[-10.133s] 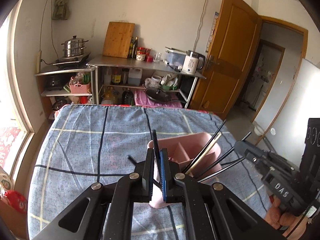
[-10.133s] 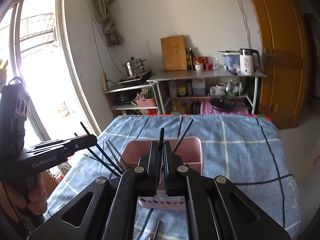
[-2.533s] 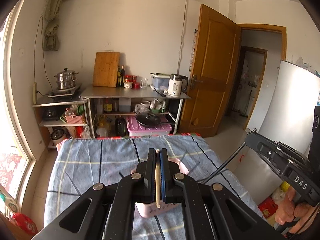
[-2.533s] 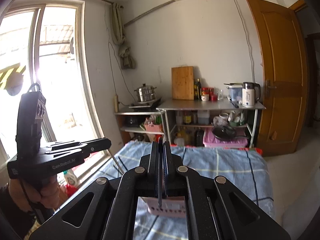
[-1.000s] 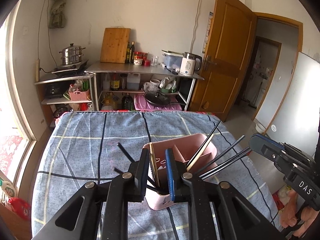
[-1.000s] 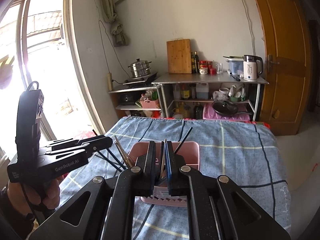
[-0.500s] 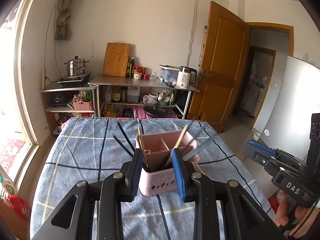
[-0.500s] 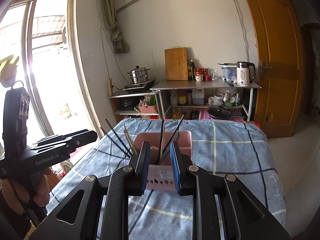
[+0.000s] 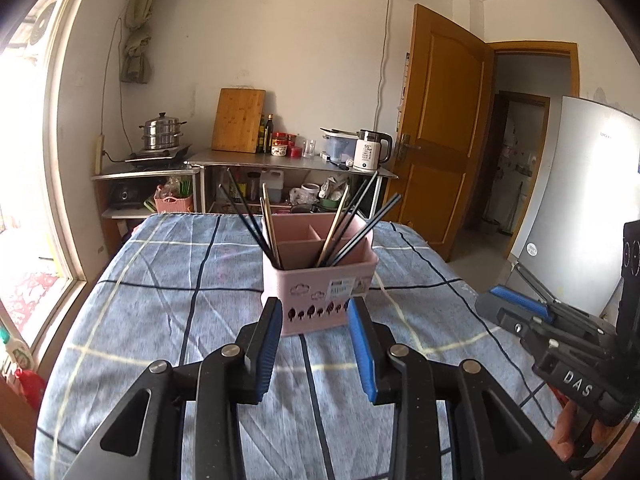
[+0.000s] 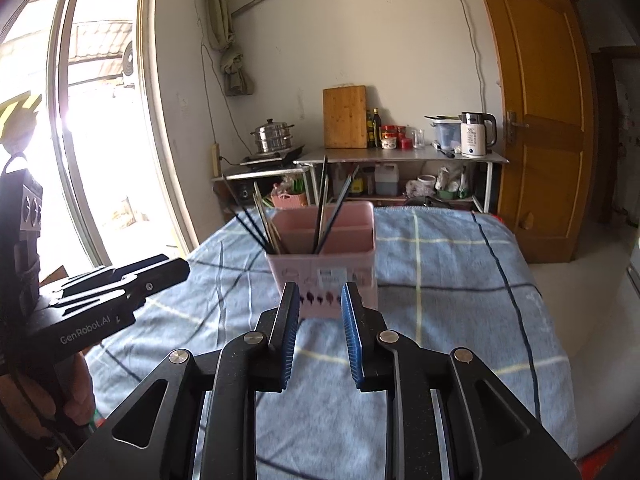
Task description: Organize utensils
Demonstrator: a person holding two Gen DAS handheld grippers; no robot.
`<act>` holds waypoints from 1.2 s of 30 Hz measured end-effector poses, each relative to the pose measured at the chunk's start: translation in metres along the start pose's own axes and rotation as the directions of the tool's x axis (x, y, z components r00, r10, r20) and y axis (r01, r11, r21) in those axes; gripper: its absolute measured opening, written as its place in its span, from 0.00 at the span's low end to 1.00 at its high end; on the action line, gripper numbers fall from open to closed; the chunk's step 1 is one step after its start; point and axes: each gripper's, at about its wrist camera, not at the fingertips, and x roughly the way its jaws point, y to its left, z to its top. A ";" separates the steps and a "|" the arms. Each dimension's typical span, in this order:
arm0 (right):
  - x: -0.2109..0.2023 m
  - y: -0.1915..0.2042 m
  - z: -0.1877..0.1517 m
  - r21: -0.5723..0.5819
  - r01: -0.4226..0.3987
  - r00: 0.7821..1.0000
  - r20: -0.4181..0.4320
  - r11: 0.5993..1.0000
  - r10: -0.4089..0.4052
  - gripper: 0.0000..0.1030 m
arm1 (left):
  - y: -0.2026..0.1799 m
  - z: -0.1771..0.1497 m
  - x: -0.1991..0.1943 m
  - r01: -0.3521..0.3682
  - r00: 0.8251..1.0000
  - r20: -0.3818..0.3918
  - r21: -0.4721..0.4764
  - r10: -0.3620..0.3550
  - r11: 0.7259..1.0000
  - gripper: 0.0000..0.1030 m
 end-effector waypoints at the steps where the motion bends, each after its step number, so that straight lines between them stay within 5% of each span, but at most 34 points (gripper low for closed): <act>1: -0.002 0.002 -0.006 -0.003 0.001 1.000 -0.004 1.000 -0.001 0.22 | 0.000 -0.005 -0.003 -0.003 1.000 0.007 -0.002 0.003 1.000 0.33; 17: -0.025 0.015 -0.064 -0.017 0.026 0.999 -0.024 1.000 -0.026 0.25 | -0.009 -0.060 -0.027 -0.014 1.000 0.026 0.009 0.014 1.000 0.33; 21: -0.029 0.017 -0.069 -0.022 0.031 0.999 -0.018 0.999 -0.031 0.38 | -0.011 -0.068 -0.029 -0.019 1.000 0.020 0.014 0.018 1.000 0.33; 36: -0.031 0.016 -0.074 -0.021 0.040 0.999 -0.023 0.999 -0.041 0.38 | -0.011 -0.074 -0.028 -0.029 1.000 0.012 0.016 0.028 0.999 0.33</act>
